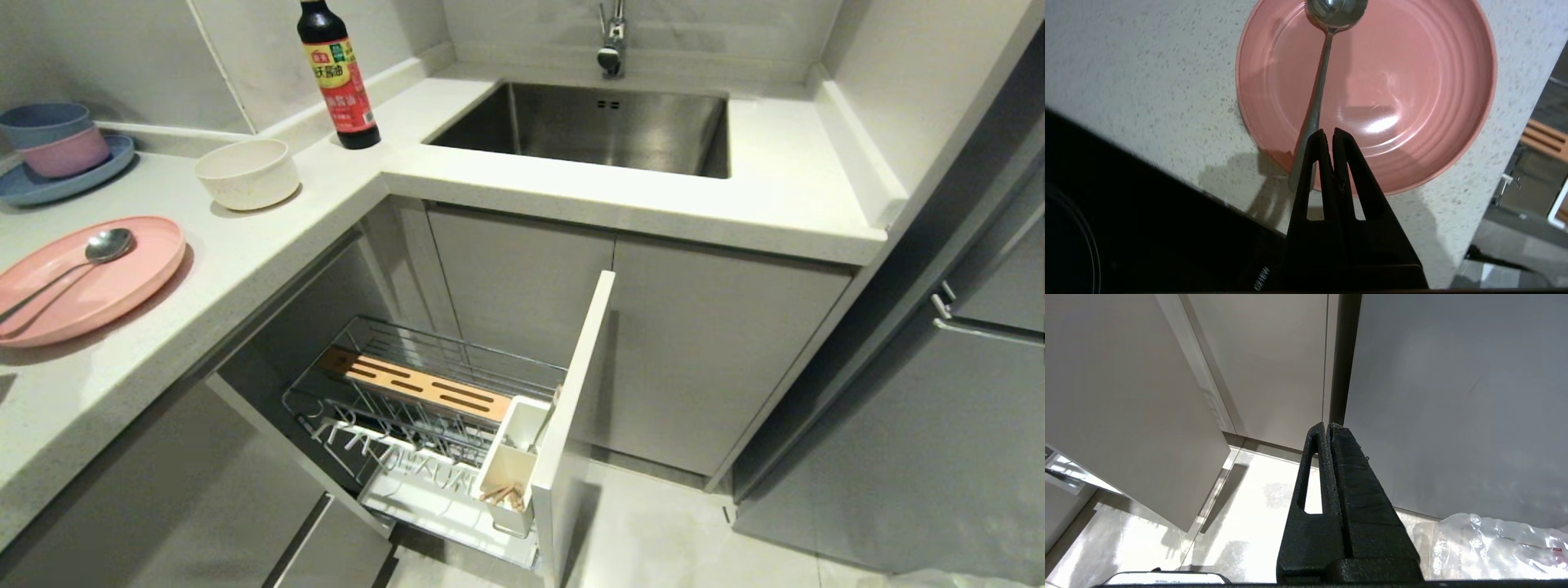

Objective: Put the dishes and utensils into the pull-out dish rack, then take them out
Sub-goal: Pick up the spoon and place it in the cupboard

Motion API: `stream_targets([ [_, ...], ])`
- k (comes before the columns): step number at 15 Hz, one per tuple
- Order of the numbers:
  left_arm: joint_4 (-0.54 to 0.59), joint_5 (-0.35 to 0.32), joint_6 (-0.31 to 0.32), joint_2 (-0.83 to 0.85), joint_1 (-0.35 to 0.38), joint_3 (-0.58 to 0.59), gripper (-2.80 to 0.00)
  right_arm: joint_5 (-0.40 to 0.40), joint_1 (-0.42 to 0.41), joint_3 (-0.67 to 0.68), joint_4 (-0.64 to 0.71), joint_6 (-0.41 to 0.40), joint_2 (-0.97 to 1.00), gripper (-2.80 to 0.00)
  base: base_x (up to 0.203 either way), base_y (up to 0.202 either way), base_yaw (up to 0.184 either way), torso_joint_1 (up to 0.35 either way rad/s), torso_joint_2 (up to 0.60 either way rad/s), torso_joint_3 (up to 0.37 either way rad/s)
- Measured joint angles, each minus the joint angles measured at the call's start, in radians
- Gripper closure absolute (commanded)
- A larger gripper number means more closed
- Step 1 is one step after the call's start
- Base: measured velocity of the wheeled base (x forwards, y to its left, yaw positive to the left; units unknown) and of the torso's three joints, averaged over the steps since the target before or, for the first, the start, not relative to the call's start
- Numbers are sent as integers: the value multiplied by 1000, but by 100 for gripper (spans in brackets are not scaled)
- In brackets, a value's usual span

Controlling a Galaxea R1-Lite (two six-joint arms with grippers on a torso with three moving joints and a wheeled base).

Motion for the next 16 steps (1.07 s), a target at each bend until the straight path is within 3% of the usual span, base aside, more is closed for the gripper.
stream_targets([
  [3, 3, -29, 93, 47, 36, 21, 0, 0, 0, 0, 0, 0, 0, 0, 0, 0, 0, 0, 0, 0],
  [9, -1, -42, 115, 103, 35, 53, 0, 0, 0, 0, 0, 0, 0, 0, 0, 0, 0, 0, 0, 0],
  [10, -1, -51, 117, 107, 32, 53, -280, 0, 0, 0, 0, 0, 0, 0, 0, 0, 0, 0, 0, 0],
  [16, 0, -93, 114, 113, 20, 76, -280, 0, 0, 0, 0, 0, 0, 0, 0, 0, 0, 0, 0, 0],
])
